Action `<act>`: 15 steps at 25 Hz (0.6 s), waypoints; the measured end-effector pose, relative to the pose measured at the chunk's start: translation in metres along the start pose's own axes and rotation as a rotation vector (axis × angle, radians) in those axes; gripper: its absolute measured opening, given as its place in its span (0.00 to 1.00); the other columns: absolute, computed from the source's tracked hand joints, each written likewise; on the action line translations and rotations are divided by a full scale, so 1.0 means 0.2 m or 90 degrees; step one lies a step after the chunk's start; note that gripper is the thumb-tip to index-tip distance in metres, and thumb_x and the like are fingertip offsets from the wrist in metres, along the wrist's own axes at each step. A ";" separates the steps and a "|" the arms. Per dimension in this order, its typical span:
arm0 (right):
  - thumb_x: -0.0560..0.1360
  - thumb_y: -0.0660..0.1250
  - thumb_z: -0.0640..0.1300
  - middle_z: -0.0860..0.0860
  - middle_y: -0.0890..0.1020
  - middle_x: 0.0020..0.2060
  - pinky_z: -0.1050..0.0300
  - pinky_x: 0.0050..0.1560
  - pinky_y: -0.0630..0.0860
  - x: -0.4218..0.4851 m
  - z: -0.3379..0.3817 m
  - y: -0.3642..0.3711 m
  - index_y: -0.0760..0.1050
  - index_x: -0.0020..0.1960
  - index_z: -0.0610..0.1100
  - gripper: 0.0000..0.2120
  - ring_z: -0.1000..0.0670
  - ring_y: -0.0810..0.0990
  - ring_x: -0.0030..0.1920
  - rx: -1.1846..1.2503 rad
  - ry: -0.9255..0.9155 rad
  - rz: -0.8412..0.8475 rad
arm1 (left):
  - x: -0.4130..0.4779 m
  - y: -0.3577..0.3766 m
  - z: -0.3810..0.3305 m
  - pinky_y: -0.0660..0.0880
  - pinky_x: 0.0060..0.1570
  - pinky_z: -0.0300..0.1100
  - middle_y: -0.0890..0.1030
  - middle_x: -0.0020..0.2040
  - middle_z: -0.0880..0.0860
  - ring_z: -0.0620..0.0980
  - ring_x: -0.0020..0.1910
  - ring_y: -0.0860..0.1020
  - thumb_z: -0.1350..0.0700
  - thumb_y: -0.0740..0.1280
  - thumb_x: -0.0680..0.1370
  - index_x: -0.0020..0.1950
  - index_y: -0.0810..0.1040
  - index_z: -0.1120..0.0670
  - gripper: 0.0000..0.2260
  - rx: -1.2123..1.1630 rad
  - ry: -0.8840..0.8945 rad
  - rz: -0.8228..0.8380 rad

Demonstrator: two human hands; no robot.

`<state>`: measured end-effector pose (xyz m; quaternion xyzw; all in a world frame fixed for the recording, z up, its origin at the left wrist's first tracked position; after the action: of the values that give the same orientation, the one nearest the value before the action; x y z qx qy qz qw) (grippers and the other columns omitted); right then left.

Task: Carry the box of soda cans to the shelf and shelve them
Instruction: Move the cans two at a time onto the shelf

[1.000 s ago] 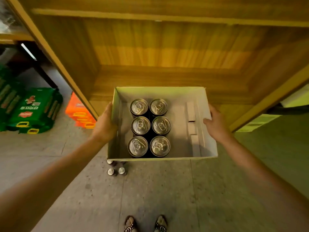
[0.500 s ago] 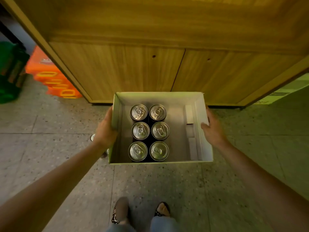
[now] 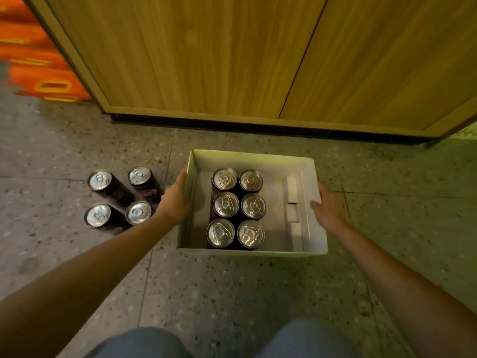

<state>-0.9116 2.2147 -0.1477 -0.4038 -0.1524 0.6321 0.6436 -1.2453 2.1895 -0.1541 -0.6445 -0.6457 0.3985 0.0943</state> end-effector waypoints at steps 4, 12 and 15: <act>0.75 0.59 0.32 0.41 0.70 0.67 0.46 0.66 0.66 0.06 -0.09 0.11 0.61 0.71 0.41 0.25 0.41 0.69 0.67 -0.028 -0.021 0.008 | 0.06 0.13 0.12 0.71 0.60 0.57 0.75 0.62 0.63 0.64 0.60 0.74 0.63 0.64 0.73 0.74 0.54 0.49 0.33 -0.008 -0.007 0.013; 0.75 0.58 0.30 0.41 0.68 0.69 0.48 0.68 0.64 0.13 -0.17 0.22 0.59 0.72 0.40 0.26 0.41 0.67 0.69 0.001 -0.010 0.015 | 0.14 0.18 0.19 0.70 0.62 0.61 0.73 0.65 0.63 0.64 0.63 0.72 0.63 0.63 0.74 0.75 0.51 0.46 0.34 0.015 -0.016 0.015; 0.75 0.58 0.31 0.42 0.68 0.69 0.48 0.67 0.65 0.17 -0.17 0.23 0.59 0.72 0.41 0.26 0.41 0.68 0.68 0.002 -0.014 0.020 | 0.16 0.17 0.20 0.70 0.61 0.61 0.73 0.64 0.63 0.64 0.62 0.73 0.64 0.63 0.73 0.75 0.51 0.46 0.35 0.011 -0.008 0.007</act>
<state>-0.9149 2.2297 -0.2127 -0.3979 -0.1522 0.6467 0.6327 -1.2490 2.1976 -0.2152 -0.6448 -0.6392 0.4086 0.0932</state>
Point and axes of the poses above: each hand's wrist, its own x-axis towards the middle knuckle, its own y-axis out of the palm, z = x × y, the point moved 9 cm from there along x, towards the middle knuckle
